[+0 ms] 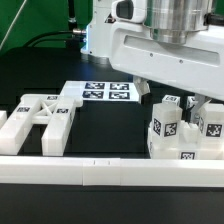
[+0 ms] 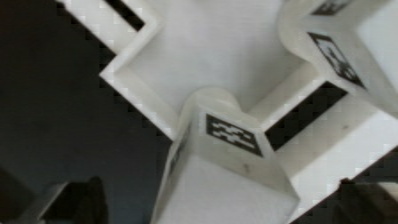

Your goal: Assemble chair

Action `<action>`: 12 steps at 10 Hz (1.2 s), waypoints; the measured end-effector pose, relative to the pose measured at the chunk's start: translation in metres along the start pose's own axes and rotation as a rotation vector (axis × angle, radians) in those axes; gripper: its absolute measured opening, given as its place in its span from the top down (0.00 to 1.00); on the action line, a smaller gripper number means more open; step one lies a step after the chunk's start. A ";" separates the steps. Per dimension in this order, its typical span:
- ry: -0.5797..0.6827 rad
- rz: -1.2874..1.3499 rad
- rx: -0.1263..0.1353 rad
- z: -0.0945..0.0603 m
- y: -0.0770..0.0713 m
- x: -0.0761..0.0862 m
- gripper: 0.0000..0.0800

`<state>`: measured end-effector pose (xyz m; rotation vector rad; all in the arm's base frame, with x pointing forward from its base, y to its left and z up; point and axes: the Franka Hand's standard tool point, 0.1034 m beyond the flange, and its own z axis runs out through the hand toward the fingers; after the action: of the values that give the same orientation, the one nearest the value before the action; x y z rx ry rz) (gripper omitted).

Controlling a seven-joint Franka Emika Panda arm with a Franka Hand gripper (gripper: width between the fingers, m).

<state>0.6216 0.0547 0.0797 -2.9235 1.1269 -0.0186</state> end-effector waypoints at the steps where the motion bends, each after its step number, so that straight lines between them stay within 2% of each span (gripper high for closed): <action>1: 0.000 -0.036 0.000 0.000 0.000 0.000 0.19; 9: 0.020 -0.798 -0.008 0.001 0.001 0.004 0.19; 12: 0.019 -0.856 -0.009 0.001 0.002 0.004 0.19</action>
Offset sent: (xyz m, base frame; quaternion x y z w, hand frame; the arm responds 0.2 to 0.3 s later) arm -0.0041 0.0027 0.0020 0.0130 -0.0040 -0.2023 0.9792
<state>0.6233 0.0511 0.0787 -3.1476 -0.1886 -0.0454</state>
